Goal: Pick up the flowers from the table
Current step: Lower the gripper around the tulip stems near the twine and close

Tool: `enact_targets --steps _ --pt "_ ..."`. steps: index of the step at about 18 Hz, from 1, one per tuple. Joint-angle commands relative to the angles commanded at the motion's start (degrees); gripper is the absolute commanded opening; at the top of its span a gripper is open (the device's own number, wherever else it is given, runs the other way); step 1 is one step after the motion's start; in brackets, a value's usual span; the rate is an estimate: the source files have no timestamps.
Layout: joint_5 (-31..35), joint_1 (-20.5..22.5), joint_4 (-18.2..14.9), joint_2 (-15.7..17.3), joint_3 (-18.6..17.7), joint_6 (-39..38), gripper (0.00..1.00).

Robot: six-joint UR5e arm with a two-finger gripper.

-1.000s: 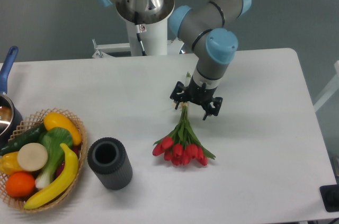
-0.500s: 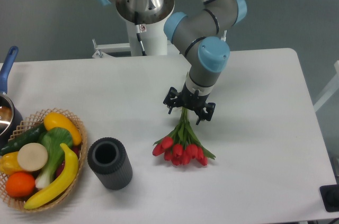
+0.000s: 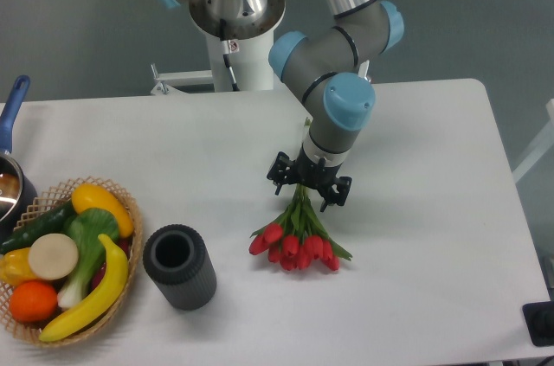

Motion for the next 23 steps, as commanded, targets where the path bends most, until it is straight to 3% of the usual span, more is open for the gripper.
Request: enact_targets --steps 13,17,23 --pt "0.00 -0.88 0.18 -1.14 0.70 0.35 0.99" --pt "0.00 -0.97 0.18 -1.32 0.79 0.35 0.73" --pt "0.00 -1.23 0.18 -1.41 0.79 0.35 0.63"
